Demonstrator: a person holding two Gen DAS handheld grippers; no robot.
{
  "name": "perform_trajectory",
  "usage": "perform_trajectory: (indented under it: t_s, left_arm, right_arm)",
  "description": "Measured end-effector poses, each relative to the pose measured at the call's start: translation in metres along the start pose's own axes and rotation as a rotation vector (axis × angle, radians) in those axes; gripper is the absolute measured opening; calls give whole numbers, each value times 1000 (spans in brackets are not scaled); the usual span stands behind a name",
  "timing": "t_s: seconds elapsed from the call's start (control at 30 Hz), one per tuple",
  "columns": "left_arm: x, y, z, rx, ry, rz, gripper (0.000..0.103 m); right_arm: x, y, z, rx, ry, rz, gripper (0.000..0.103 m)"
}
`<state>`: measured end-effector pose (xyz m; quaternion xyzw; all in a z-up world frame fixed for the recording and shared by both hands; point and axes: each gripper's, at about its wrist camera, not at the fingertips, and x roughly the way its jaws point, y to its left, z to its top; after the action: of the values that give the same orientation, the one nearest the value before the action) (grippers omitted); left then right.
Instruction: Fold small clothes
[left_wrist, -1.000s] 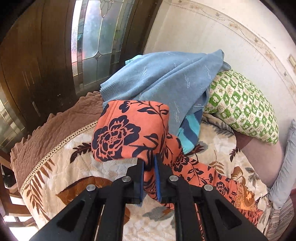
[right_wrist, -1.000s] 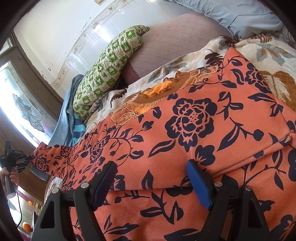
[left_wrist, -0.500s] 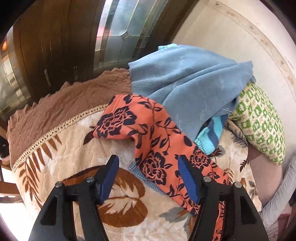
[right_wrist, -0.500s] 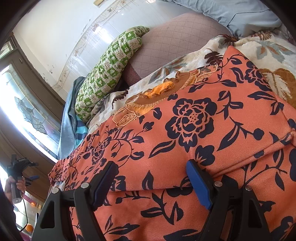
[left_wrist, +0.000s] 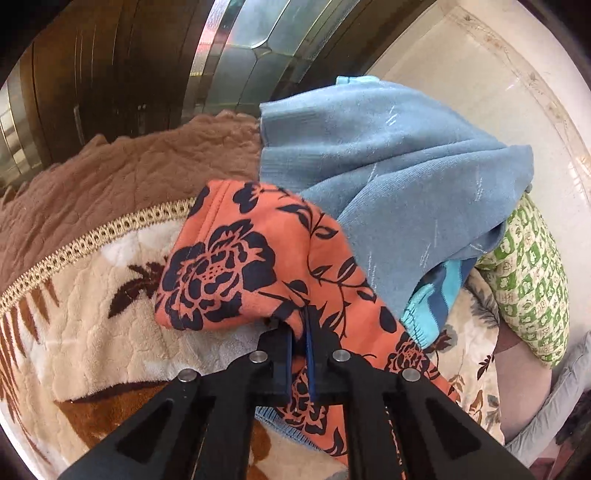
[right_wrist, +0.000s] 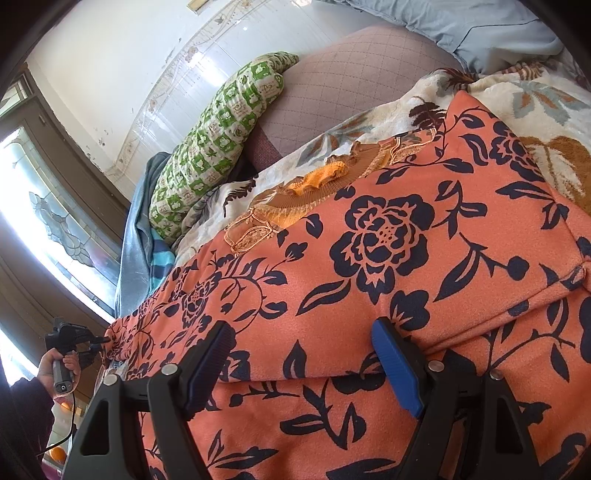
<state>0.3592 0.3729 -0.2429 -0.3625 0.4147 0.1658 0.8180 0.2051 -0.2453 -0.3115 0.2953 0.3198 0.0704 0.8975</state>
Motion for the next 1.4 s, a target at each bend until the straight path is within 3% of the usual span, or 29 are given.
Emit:
perform_trajectory:
  t_s: [0.07, 0.17, 0.33, 0.5, 0.57, 0.67, 0.73, 0.77, 0.8, 0.87, 0.97, 1.0, 1.1, 1.17, 1.23, 1.3, 1.4]
  left_arm:
    - [-23, -15, -3, 81, -61, -30, 5]
    - [-65, -44, -11, 186, -105, -132, 5]
    - [-137, -123, -46, 446, -163, -243, 5]
    - [-178, -218, -129, 756, -174, -286, 5]
    - [-181, -254, -174, 862, -140, -313, 5]
    - [-172, -306, -256, 1000, -54, -372, 7]
    - [-159, -339, -318, 1128, 12, -381, 38]
    - [-154, -352, -347, 1199, 37, -365, 70]
    - [-153, -360, -371, 1254, 12, -340, 80]
    - [-161, -359, -402, 1320, -94, -347, 80]
    - [-168, -340, -398, 1277, -155, -410, 84]
    - [-165, -331, -385, 1215, -153, -414, 88]
    - [-142, -294, -325, 927, -109, -409, 90]
    - [-119, -260, -285, 723, -117, -339, 90]
    - [-94, -229, -256, 584, -125, -233, 90]
    - [-73, -203, -242, 503, -135, -179, 90]
    - [-39, -182, -235, 469, -88, -86, 90]
  right_arm:
    - [0, 0, 0, 1, -1, 1, 81]
    - [0, 0, 0, 2, -1, 1, 81]
    - [-2, 0, 2, 20, -2, 15, 81]
    - [-15, -4, 8, 77, 12, 52, 81]
    - [-30, -13, 14, 154, 8, 91, 81]
    - [-62, -31, 28, 213, -78, 80, 81]
    - [-83, -43, 41, 216, -129, 34, 81]
    - [-93, -49, 48, 222, -147, 19, 81]
    - [-103, -54, 54, 231, -162, 9, 81]
    - [-122, -64, 63, 240, -193, -14, 81]
    - [-140, -71, 68, 226, -199, -47, 81]
    - [-142, -71, 69, 223, -195, -50, 81]
    - [-133, -64, 72, 219, -147, -26, 81]
    - [-122, -55, 73, 207, -109, -4, 81]
    - [-105, -40, 75, 175, -67, 10, 81]
    - [-86, -25, 81, 141, -29, 15, 81]
    - [-60, -2, 96, 88, -2, -10, 81]
